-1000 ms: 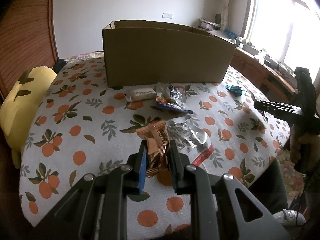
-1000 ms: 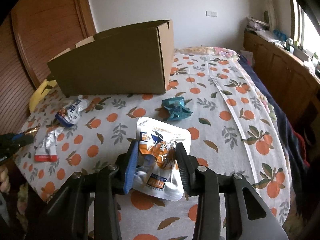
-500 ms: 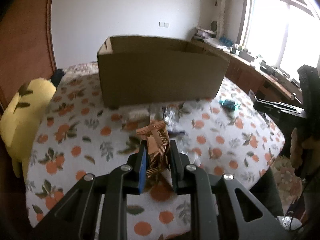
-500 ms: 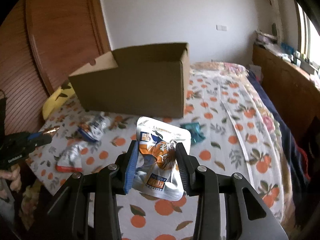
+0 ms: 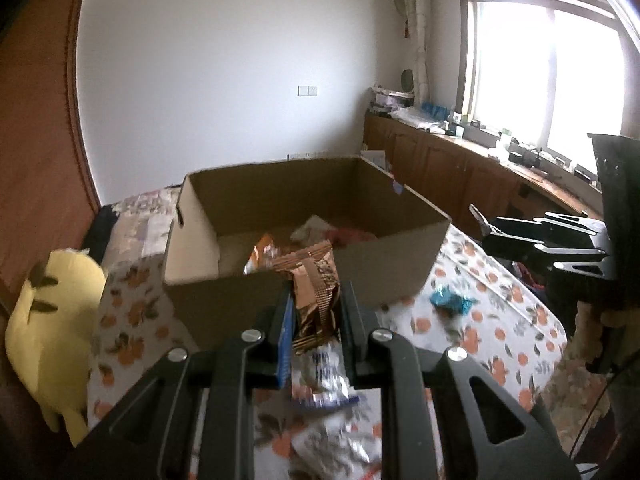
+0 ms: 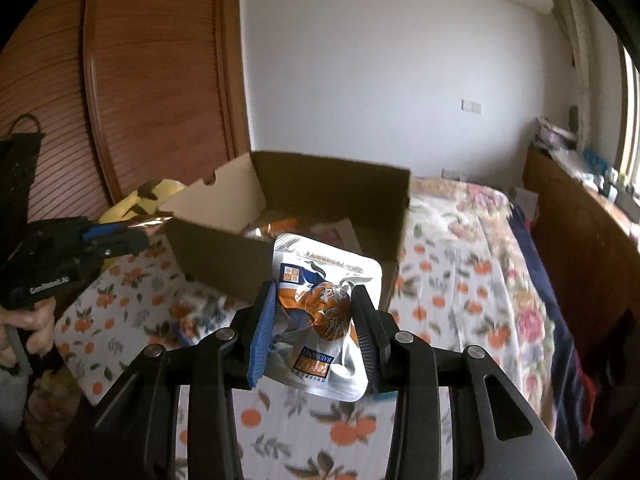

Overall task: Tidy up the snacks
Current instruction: 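Carry both packets over the cardboard box and open both tools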

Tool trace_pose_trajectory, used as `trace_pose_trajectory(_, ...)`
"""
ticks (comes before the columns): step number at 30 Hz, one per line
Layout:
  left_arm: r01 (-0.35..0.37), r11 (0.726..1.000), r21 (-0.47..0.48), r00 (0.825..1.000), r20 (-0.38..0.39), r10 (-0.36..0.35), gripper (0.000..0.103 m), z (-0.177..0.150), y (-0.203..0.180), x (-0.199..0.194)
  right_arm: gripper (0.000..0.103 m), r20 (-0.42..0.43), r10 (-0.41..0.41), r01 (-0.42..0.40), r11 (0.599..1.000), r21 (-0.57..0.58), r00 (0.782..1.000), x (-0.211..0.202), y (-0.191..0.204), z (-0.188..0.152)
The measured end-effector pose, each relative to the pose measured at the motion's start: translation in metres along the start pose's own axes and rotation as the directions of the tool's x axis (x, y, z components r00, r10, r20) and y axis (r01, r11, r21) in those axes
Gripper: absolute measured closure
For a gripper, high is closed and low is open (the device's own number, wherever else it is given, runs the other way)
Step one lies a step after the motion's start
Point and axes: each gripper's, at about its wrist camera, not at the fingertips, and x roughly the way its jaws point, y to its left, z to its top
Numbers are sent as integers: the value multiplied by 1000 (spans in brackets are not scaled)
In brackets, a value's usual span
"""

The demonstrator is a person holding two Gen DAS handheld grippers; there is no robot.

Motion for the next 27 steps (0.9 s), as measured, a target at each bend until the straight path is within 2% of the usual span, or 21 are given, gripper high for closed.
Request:
trace_pose_trajectory(8,0,1000,3,1000,4,0,85,32,16,37,65,3,6,-5,998,-56,1000,41,3,37)
trace_pose_trajectory(14,12,1000,-6,1000,-17,-12,84,47,31,71,65,-18,17,-19,997,-76,1000,76,5,51)
trace_pose_trajectory(17,31,999,-20,999,-24,-32,84,49,37,83,65,-23,33,-35,996,-80,999,88,7,56)
trace_pose_trajectory(27,16,999,-30,998,-59,-17,84,44,46,108,65,-51,42,-47,995,-87,998,122,16,63)
